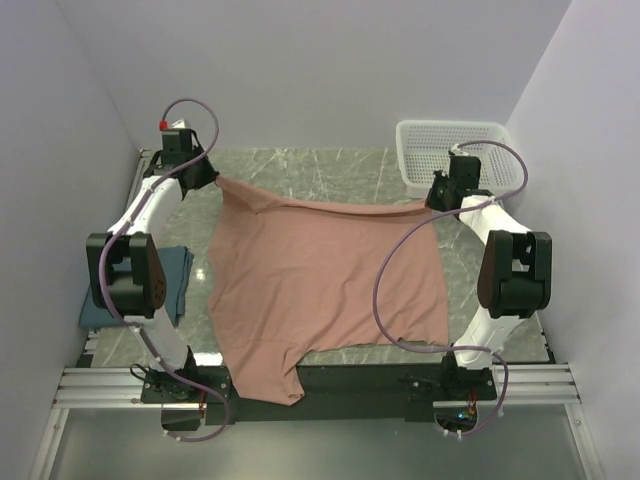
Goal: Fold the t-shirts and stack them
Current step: Fold the tshirt
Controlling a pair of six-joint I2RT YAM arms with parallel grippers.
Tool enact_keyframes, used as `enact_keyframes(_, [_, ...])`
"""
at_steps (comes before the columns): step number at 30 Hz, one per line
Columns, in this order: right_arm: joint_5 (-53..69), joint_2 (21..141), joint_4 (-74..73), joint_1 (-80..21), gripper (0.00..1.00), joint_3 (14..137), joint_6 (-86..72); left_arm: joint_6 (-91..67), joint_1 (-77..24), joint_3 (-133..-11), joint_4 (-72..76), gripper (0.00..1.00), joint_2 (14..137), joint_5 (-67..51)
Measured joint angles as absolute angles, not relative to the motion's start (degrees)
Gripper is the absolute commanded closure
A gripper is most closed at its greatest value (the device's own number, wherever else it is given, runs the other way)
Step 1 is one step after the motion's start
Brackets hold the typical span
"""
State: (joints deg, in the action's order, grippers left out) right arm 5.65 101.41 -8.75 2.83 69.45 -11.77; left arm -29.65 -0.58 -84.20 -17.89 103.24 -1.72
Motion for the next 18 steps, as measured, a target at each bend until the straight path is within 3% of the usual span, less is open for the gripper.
enact_keyframes(8, [3.90, 98.21, -15.44, 2.85, 1.00, 69.47, -13.72, -33.26, -0.58, -81.10, -25.30, 0.99, 93.93, -1.45])
enact_keyframes(18, [2.15, 95.29, -22.50, 2.90, 1.00, 69.45, -16.27, -38.92, -0.58, -67.22, -31.55, 0.99, 81.80, -1.78])
